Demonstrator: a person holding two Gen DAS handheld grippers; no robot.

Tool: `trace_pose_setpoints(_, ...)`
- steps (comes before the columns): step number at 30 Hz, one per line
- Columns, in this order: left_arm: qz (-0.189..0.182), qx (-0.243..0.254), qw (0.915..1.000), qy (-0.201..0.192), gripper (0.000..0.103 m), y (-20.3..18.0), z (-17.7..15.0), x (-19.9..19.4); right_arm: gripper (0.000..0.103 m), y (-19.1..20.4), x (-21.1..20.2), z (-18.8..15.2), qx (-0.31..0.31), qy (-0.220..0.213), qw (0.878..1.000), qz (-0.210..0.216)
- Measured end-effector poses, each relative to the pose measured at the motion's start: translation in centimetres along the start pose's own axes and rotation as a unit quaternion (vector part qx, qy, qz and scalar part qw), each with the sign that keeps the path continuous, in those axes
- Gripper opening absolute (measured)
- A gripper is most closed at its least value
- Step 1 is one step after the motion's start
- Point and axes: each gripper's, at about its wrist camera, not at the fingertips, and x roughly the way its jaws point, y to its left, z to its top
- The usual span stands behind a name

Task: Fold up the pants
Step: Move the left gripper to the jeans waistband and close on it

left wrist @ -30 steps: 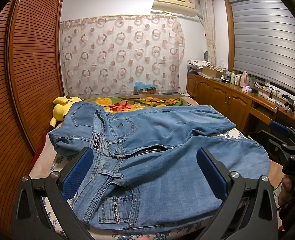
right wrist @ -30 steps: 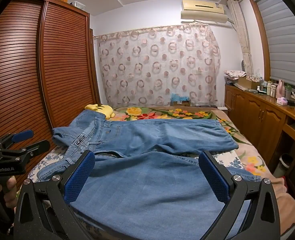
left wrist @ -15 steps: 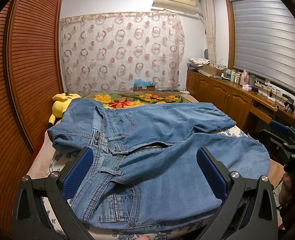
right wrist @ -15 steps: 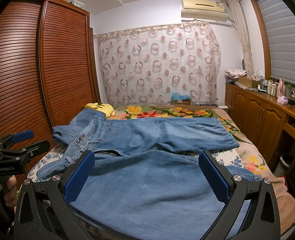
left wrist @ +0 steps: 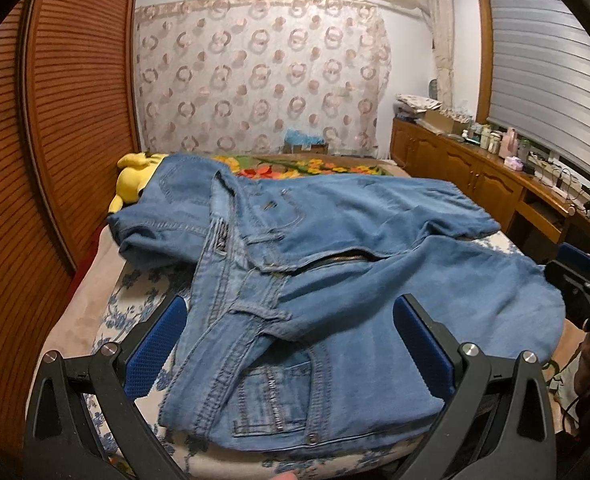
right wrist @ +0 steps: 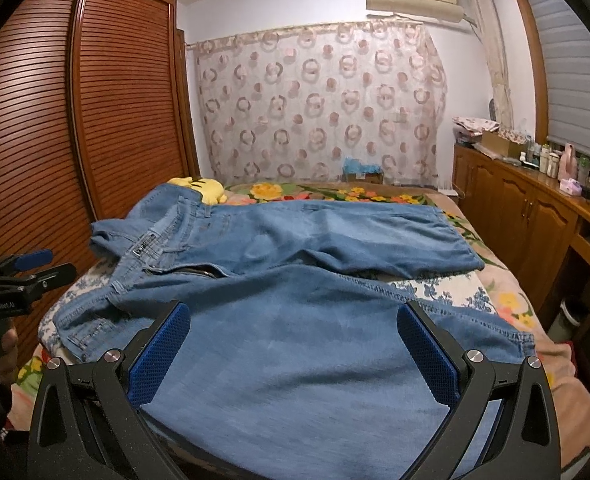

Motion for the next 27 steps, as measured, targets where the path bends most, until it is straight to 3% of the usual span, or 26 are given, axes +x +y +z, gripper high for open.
trace_pose_setpoints(20,0.017,-0.040,0.9964,0.073,0.103,7.9,-6.0,3.3,0.103,0.5,2.7,-0.6,-0.012,0.049,0.999,0.003)
trace_pose_setpoints(25,-0.004,-0.064,0.9946,0.082,0.094,9.2,-7.1,2.5,0.103,0.7,2.5,-0.7,-0.015,0.050,0.999,0.004)
trace_pose_setpoints(27,-0.010,-0.069,0.9936,0.089,0.082,9.3,-7.7,2.2,0.103,0.8,2.4,-0.7,-0.015,0.051,0.999,0.005)
